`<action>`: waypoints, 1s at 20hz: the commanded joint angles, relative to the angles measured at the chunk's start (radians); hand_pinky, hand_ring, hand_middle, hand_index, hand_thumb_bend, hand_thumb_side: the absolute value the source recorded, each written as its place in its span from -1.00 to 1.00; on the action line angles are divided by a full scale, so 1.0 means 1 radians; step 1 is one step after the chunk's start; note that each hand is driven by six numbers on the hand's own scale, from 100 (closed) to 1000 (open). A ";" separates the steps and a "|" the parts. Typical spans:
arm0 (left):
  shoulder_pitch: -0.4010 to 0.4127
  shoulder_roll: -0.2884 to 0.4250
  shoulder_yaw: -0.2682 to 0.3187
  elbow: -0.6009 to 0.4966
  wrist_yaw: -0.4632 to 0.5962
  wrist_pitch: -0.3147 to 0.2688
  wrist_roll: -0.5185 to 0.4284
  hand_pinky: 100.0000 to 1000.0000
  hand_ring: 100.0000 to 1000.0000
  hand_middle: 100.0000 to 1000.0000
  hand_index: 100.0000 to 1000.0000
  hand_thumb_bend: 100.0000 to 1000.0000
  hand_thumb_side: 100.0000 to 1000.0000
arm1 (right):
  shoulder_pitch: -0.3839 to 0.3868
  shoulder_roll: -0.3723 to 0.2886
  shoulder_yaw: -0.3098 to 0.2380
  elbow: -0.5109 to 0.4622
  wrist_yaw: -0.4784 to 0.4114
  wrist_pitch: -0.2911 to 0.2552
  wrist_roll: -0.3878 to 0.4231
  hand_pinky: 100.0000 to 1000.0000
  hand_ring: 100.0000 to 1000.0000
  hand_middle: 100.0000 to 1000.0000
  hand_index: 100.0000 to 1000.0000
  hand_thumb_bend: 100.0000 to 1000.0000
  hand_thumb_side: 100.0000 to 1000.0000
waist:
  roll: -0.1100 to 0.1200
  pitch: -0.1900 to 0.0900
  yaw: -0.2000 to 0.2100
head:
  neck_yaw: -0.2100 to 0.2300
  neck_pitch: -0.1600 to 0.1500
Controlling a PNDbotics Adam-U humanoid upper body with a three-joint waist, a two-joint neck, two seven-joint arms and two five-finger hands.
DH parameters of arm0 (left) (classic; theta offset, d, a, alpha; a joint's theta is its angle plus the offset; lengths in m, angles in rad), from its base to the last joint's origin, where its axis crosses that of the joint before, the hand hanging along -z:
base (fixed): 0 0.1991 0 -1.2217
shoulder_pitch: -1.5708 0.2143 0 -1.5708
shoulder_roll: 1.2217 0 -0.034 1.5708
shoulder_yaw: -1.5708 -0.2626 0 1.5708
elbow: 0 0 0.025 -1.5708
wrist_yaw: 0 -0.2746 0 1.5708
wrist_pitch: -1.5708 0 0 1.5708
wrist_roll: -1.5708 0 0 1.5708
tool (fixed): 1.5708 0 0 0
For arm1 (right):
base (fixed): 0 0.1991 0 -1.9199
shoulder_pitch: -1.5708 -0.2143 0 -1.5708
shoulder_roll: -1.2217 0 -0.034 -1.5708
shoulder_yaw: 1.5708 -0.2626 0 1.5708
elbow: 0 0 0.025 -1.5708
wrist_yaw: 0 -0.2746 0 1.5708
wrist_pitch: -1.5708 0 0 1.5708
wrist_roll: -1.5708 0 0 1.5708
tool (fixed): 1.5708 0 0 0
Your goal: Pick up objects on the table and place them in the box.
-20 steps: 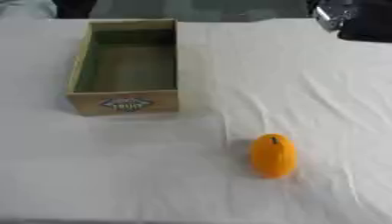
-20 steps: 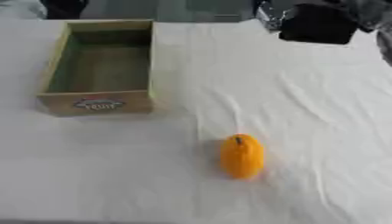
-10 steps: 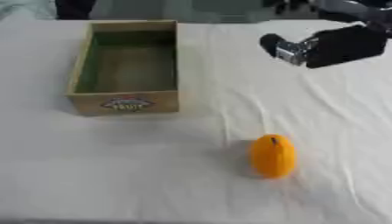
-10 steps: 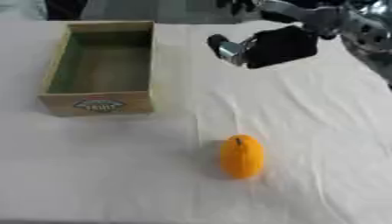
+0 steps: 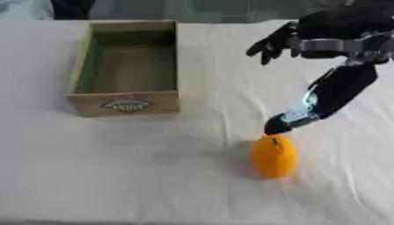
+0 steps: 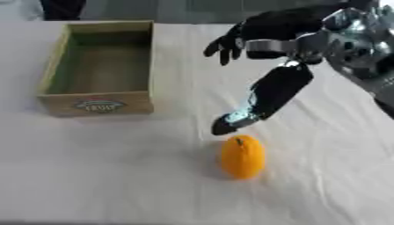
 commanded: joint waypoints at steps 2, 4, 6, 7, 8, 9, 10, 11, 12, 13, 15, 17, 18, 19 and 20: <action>-0.008 0.028 0.003 -0.016 0.000 -0.001 -0.002 0.43 0.32 0.33 0.71 -1.00 0.80 | 0.013 -0.042 0.011 -0.014 -0.036 0.000 0.028 0.42 0.70 0.56 1.00 0.20 -0.06 | 0.002 -0.014 0.000 | 0.001 -0.001; -0.009 0.027 0.003 -0.016 0.000 -0.001 -0.003 0.43 0.32 0.33 0.71 -1.00 0.80 | 0.029 -0.048 0.023 -0.014 -0.046 0.001 0.029 0.42 0.72 0.58 1.00 0.19 -0.12 | 0.002 -0.013 0.000 | 0.001 -0.002; -0.011 0.027 0.003 -0.016 0.000 -0.002 -0.003 0.43 0.32 0.33 0.71 -1.00 0.80 | 0.045 -0.052 0.033 -0.014 -0.047 0.003 0.029 0.43 0.72 0.59 1.00 0.14 -0.16 | 0.002 -0.012 -0.001 | 0.001 -0.003; -0.012 0.027 0.003 -0.016 0.000 -0.002 -0.003 0.43 0.32 0.33 0.71 -1.00 0.80 | 0.054 -0.052 0.037 -0.014 -0.042 0.005 0.029 0.43 0.73 0.59 1.00 0.14 -0.16 | 0.002 -0.010 -0.001 | 0.002 -0.003; -0.012 0.026 0.003 -0.016 0.000 -0.002 -0.004 0.43 0.32 0.33 0.71 -1.00 0.80 | 0.063 -0.051 0.039 -0.014 -0.036 0.007 0.029 0.42 0.72 0.59 1.00 0.13 -0.15 | 0.002 -0.009 -0.002 | 0.003 -0.005; -0.013 0.025 0.003 -0.016 0.000 -0.003 -0.004 0.43 0.32 0.33 0.71 -1.00 0.80 | 0.072 -0.049 0.040 -0.014 -0.027 0.010 0.029 0.42 0.72 0.59 1.00 0.13 -0.15 | 0.003 -0.007 -0.002 | 0.003 -0.007; -0.014 0.025 0.003 -0.016 0.001 -0.003 -0.004 0.43 0.32 0.33 0.71 -1.00 0.80 | 0.081 -0.045 0.040 -0.014 -0.017 0.014 0.029 0.42 0.72 0.60 1.00 0.11 -0.14 | 0.003 -0.006 -0.003 | 0.003 -0.008; -0.015 0.025 0.003 -0.016 0.001 -0.003 -0.003 0.43 0.33 0.33 0.71 -1.00 0.80 | 0.091 -0.040 0.042 -0.014 -0.009 0.020 0.029 0.41 0.72 0.60 1.00 0.10 -0.14 | 0.004 -0.004 -0.003 | 0.004 -0.009; -0.016 0.024 0.003 -0.016 0.001 -0.004 -0.004 0.43 0.33 0.33 0.71 -1.00 0.80 | 0.100 -0.035 0.045 -0.014 -0.003 0.026 0.029 0.40 0.72 0.60 1.00 0.09 -0.12 | 0.004 -0.003 -0.003 | 0.004 -0.010; -0.017 0.024 0.003 -0.016 0.001 -0.004 -0.004 0.43 0.33 0.33 0.71 -1.00 0.80 | 0.106 -0.028 0.049 -0.014 0.004 0.032 0.029 0.40 0.72 0.60 1.00 0.08 -0.09 | 0.005 -0.003 -0.002 | 0.004 -0.011; -0.018 0.023 0.002 -0.016 0.001 -0.005 -0.004 0.43 0.33 0.33 0.71 -1.00 0.80 | 0.110 -0.012 0.057 -0.014 0.030 0.048 0.029 0.40 0.73 0.62 1.00 0.06 -0.07 | 0.005 -0.001 -0.002 | 0.004 -0.012; -0.020 0.022 0.001 -0.016 0.002 -0.005 -0.005 0.43 0.33 0.33 0.71 -1.00 0.80 | 0.113 0.004 0.075 -0.014 0.060 0.061 0.029 0.40 0.74 0.62 1.00 0.07 -0.08 | 0.005 0.000 0.000 | 0.001 -0.012; -0.020 0.022 0.001 -0.016 0.002 -0.006 -0.005 0.43 0.33 0.33 0.71 -1.00 0.80 | 0.118 0.010 0.085 -0.014 0.070 0.068 0.029 0.40 0.76 0.64 1.00 0.08 -0.10 | 0.006 0.000 0.001 | 0.000 -0.012; -0.021 0.021 0.001 -0.016 0.002 -0.006 -0.005 0.43 0.33 0.33 0.71 -1.00 0.80 | 0.124 0.014 0.096 -0.014 0.076 0.076 0.029 0.40 0.76 0.65 1.00 0.09 -0.10 | 0.006 0.001 0.002 | 0.000 -0.012; -0.021 0.021 0.001 -0.016 0.002 -0.006 -0.005 0.43 0.33 0.33 0.71 -1.00 0.80 | 0.127 0.018 0.103 -0.014 0.079 0.083 0.029 0.40 0.76 0.65 1.00 0.09 -0.10 | 0.006 0.001 0.003 | -0.001 -0.012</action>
